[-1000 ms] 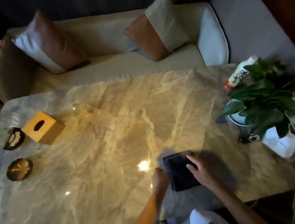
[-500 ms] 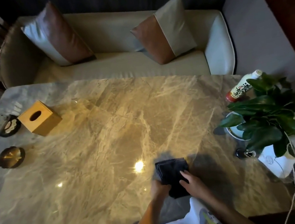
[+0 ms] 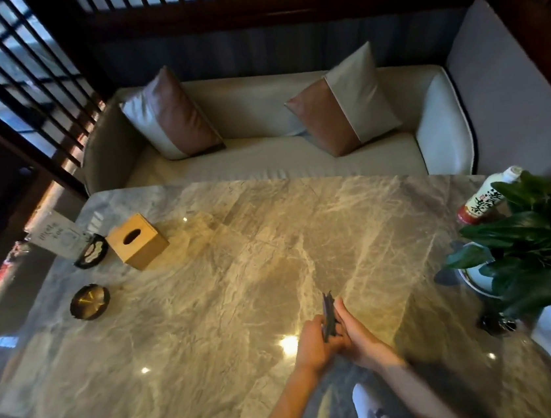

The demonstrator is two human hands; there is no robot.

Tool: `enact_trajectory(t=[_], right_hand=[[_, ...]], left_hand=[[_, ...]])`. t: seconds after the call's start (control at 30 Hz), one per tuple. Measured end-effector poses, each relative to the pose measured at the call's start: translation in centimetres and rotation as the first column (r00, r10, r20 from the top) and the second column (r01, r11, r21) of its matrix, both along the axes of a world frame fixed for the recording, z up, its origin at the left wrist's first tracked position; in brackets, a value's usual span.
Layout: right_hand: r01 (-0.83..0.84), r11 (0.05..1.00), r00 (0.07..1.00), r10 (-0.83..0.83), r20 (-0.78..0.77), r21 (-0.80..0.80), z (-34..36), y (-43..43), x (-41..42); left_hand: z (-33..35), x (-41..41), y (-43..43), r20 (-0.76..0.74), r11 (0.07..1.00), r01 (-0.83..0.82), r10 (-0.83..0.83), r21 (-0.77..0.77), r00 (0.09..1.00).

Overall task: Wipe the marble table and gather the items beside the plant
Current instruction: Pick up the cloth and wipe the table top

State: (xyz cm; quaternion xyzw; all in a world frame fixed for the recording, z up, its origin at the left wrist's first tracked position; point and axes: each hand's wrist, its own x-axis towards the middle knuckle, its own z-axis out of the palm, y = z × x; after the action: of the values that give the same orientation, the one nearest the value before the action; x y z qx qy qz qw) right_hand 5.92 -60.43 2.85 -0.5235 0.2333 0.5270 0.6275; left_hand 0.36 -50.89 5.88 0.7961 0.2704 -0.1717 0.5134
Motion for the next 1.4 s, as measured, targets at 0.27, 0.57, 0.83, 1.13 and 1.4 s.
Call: enact_trajectory(t=[0.27, 0.57, 0.83, 1.13, 1.4], right_hand=[[0.345, 0.912, 0.935, -0.355, 0.007, 0.22, 2.5, 8.1, -1.8], [0.507, 0.836, 0.862, -0.492, -0.123, 0.208, 0.6, 16.0, -5.2], [0.709, 0.69, 0.704, -0.703, -0.099, 0.147, -1.6, 18.0, -5.2], [0.796, 0.522, 0.538, -0.842, 0.036, 0.306, -8.9, 15.8, -5.6], [0.817, 0.573, 0.364, -0.597, 0.715, 0.062, -7.6, 12.2, -1.4]], left_hand=[[3.5, -1.3, 5.4, 0.098, 0.943, 0.13, -0.167, 0.307, 0.981], [3.1, -2.6, 14.4, 0.192, 0.921, 0.265, -0.326, 0.286, 0.926], [-2.9, -2.7, 18.4, 0.357, 0.882, 0.458, -0.465, 0.11, 0.81], [-10.2, -2.0, 19.4, 0.678, 0.832, 0.545, -0.458, 0.099, 0.575], [-16.5, 0.4, 27.8, 0.682, 0.955, 0.213, -0.297, 0.207, 0.669]])
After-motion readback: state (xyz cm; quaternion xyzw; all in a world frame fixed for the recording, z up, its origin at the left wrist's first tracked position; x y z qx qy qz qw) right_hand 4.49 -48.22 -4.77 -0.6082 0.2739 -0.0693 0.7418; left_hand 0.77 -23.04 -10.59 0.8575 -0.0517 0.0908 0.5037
